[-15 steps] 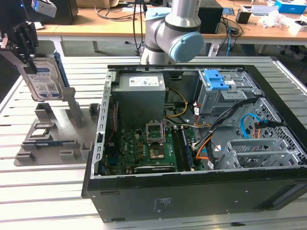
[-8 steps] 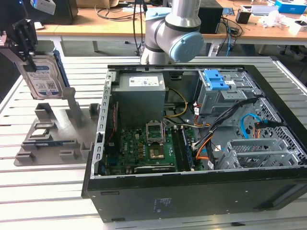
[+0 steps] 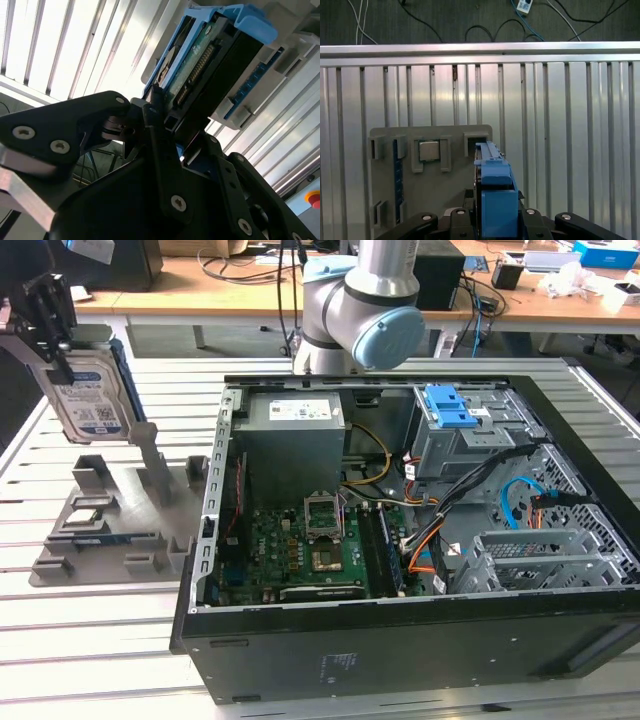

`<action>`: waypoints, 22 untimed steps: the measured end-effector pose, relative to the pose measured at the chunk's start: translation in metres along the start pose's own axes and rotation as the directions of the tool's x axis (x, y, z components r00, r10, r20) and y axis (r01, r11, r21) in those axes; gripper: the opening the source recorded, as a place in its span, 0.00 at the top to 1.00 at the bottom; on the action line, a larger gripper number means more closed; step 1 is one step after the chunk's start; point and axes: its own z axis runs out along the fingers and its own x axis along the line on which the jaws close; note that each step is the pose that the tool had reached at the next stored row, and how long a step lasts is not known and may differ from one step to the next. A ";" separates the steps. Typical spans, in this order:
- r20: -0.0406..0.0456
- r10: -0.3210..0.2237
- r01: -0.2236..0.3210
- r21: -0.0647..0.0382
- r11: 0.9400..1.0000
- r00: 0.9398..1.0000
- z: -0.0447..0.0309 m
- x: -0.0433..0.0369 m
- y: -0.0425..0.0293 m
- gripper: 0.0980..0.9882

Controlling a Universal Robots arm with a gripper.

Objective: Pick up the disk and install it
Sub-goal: 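Pick up the disk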

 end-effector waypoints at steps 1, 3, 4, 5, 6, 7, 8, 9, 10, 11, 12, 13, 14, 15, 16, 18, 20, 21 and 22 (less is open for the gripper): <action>0.002 0.000 0.000 0.000 1.000 1.000 -0.0011 0.0000 0.0000 0.70; 0.005 0.000 0.000 0.000 1.000 1.000 -0.0034 -0.0001 0.0000 0.70; 0.007 0.000 0.000 0.000 1.000 1.000 -0.0045 -0.0001 0.0000 0.70; 0.009 0.000 0.000 0.000 1.000 1.000 -0.0056 -0.0002 0.0000 0.70; 0.011 0.000 0.000 0.000 1.000 1.000 -0.0073 -0.0002 0.0001 0.70; 0.012 0.000 0.000 0.000 1.000 1.000 -0.0082 -0.0002 0.0000 0.70; 0.013 0.000 0.000 0.000 1.000 1.000 -0.0096 -0.0003 0.0001 0.70; 0.015 0.000 0.000 0.000 1.000 1.000 -0.0113 -0.0003 0.0001 0.70; 0.017 0.000 0.000 -0.001 1.000 1.000 -0.0137 -0.0004 0.0001 0.70; 0.019 0.000 0.000 -0.001 1.000 1.000 -0.0152 -0.0004 0.0001 0.70; 0.021 0.000 0.000 -0.001 1.000 1.000 -0.0163 -0.0005 0.0001 0.70; 0.023 0.000 0.000 -0.001 1.000 1.000 -0.0180 -0.0005 0.0002 0.70; 0.024 0.000 0.000 -0.001 1.000 1.000 -0.0194 -0.0005 0.0002 0.70; 0.025 0.000 0.000 -0.001 1.000 1.000 -0.0205 -0.0006 0.0002 0.70; 0.027 0.000 0.000 -0.001 1.000 1.000 -0.0222 -0.0006 0.0002 0.70; 0.030 0.000 0.000 -0.001 1.000 1.000 -0.0257 -0.0007 0.0002 0.70; 0.033 0.000 0.000 -0.001 1.000 0.999 -0.0290 -0.0008 0.0002 0.70; 0.035 0.000 0.000 -0.001 1.000 0.999 -0.0304 -0.0009 0.0002 0.70; 0.036 0.000 0.000 -0.001 1.000 0.999 -0.0315 -0.0009 0.0003 0.70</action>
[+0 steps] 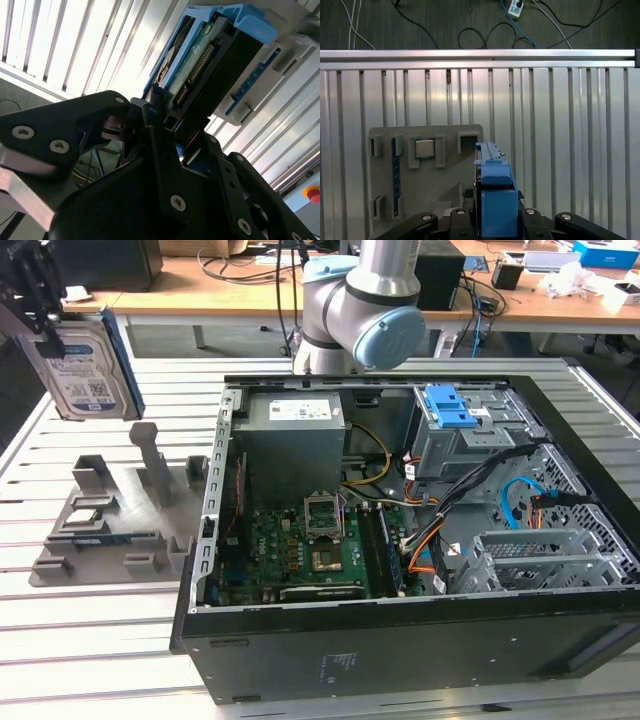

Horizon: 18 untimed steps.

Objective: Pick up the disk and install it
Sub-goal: 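Pick up the disk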

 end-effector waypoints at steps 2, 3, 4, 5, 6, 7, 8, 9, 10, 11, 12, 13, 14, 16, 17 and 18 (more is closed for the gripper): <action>0.002 0.000 0.000 0.000 1.000 1.000 -0.0030 -0.0002 0.0000 0.70; 0.003 0.000 0.000 0.000 1.000 1.000 -0.0043 -0.0003 0.0000 0.70; 0.005 0.000 0.000 0.000 1.000 1.000 -0.0056 -0.0003 0.0000 0.70; 0.006 0.000 0.000 0.000 1.000 1.000 -0.0068 -0.0004 0.0001 0.70; 0.007 0.000 0.000 0.000 1.000 1.000 -0.0081 -0.0005 0.0001 0.70; 0.008 0.000 0.000 0.000 1.000 1.000 -0.0094 -0.0006 0.0001 0.70; 0.010 0.000 0.000 0.000 1.000 1.000 -0.0114 -0.0007 0.0001 0.70; 0.011 0.000 0.000 0.000 1.000 1.000 -0.0126 -0.0008 0.0001 0.70; 0.013 0.000 0.000 0.000 1.000 1.000 -0.0138 -0.0009 0.0001 0.70; 0.014 0.000 0.000 0.000 1.000 1.000 -0.0151 -0.0009 0.0001 0.70; 0.015 0.000 0.000 0.000 1.000 1.000 -0.0164 -0.0010 0.0002 0.70; 0.017 0.000 0.000 0.000 1.000 1.000 -0.0180 -0.0011 0.0002 0.70; 0.019 0.000 0.000 -0.001 1.000 1.000 -0.0206 -0.0013 0.0002 0.70; 0.022 0.000 0.000 -0.001 1.000 1.000 -0.0235 -0.0015 0.0002 0.70; 0.023 0.000 0.000 -0.001 1.000 1.000 -0.0251 -0.0016 0.0002 0.70; 0.024 0.000 0.000 -0.001 1.000 1.000 -0.0267 -0.0017 0.0003 0.70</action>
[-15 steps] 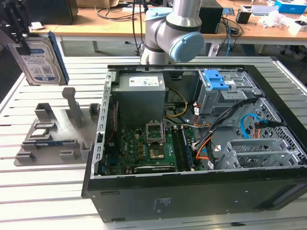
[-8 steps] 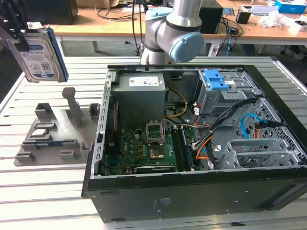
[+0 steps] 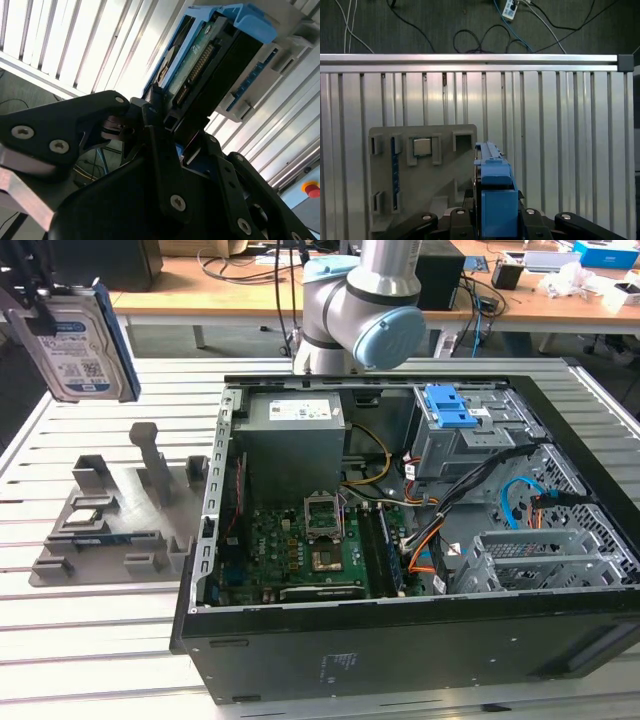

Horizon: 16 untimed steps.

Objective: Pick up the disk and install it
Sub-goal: 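Pick up the disk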

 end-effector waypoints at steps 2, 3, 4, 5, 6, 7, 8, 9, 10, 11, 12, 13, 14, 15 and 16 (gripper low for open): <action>0.002 0.000 0.000 0.000 1.000 1.000 -0.0034 -0.0003 0.0000 0.70; 0.003 0.000 0.000 0.000 1.000 1.000 -0.0059 -0.0005 0.0001 0.70; 0.004 0.000 0.000 0.000 1.000 1.000 -0.0075 -0.0006 0.0001 0.70; 0.005 0.000 0.000 0.000 1.000 1.000 -0.0091 -0.0008 0.0001 0.70; 0.006 0.000 0.000 0.000 1.000 1.000 -0.0109 -0.0010 0.0001 0.70; 0.007 0.000 0.000 0.000 1.000 1.000 -0.0123 -0.0011 0.0001 0.70; 0.009 0.000 0.000 0.000 1.000 1.000 -0.0141 -0.0012 0.0002 0.70; 0.010 0.000 0.000 0.000 1.000 1.000 -0.0158 -0.0014 0.0001 0.70; 0.011 0.000 0.000 0.000 1.000 1.000 -0.0181 -0.0016 0.0002 0.70; 0.012 0.000 0.000 0.000 1.000 1.000 -0.0200 -0.0018 0.0002 0.70; 0.013 0.000 0.000 0.000 1.000 1.000 -0.0220 -0.0019 0.0002 0.70; 0.014 0.000 0.000 0.000 1.000 1.000 -0.0237 -0.0021 0.0002 0.70; 0.015 0.000 0.000 0.000 1.000 1.000 -0.0258 -0.0023 0.0003 0.70; 0.017 0.000 0.000 0.000 1.000 1.000 -0.0276 -0.0024 0.0003 0.70; 0.018 0.000 0.000 0.000 1.000 1.000 -0.0294 -0.0026 0.0003 0.70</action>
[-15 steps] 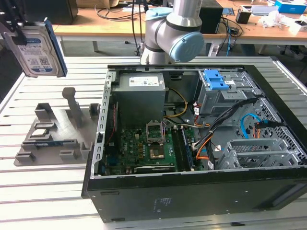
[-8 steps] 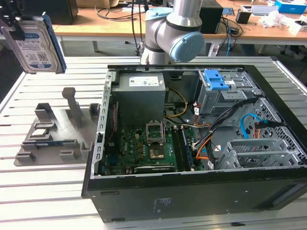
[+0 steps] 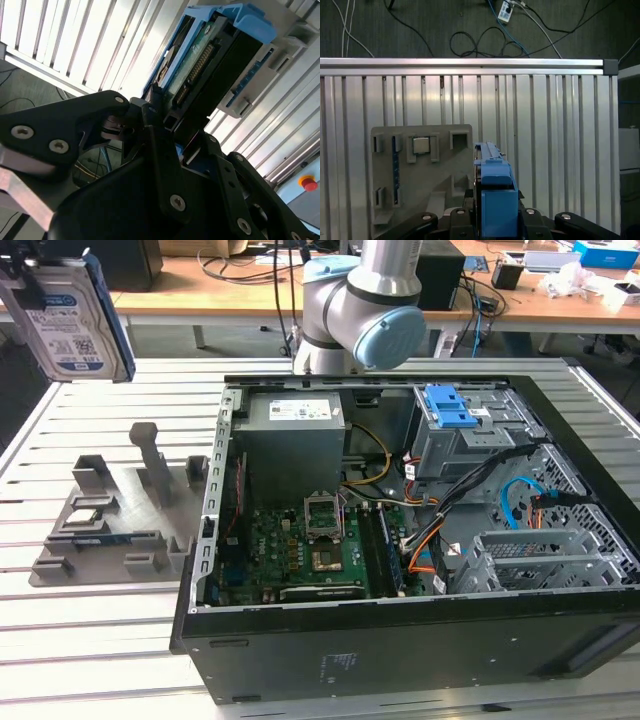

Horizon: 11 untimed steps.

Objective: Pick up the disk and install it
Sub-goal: 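Pick up the disk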

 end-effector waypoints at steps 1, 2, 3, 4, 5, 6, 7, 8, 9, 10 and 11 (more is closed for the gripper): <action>0.001 0.000 0.000 0.000 1.000 1.000 -0.0021 -0.0002 0.0000 0.70; 0.001 0.000 0.000 0.000 1.000 1.000 -0.0043 -0.0005 0.0001 0.70; 0.001 0.000 0.000 0.000 1.000 1.000 -0.0064 -0.0007 0.0000 0.70; 0.001 0.000 0.000 0.000 1.000 1.000 -0.0113 -0.0012 0.0001 0.70; 0.001 0.000 0.000 0.000 1.000 1.000 -0.0144 -0.0015 0.0001 0.70; 0.001 0.000 0.000 0.000 1.000 1.000 -0.0158 -0.0017 0.0002 0.70; -0.002 0.000 0.000 0.000 1.000 1.000 -0.0171 -0.0018 0.0001 0.70; -0.008 0.000 0.000 0.000 1.000 1.000 -0.0179 -0.0019 0.0001 0.70; -0.023 0.000 0.000 0.001 1.000 1.000 -0.0187 -0.0020 0.0002 0.70; -0.035 0.000 0.000 0.001 1.000 0.999 -0.0193 -0.0020 0.0002 0.70; -0.045 0.000 0.000 0.001 1.000 0.999 -0.0199 -0.0021 0.0002 0.70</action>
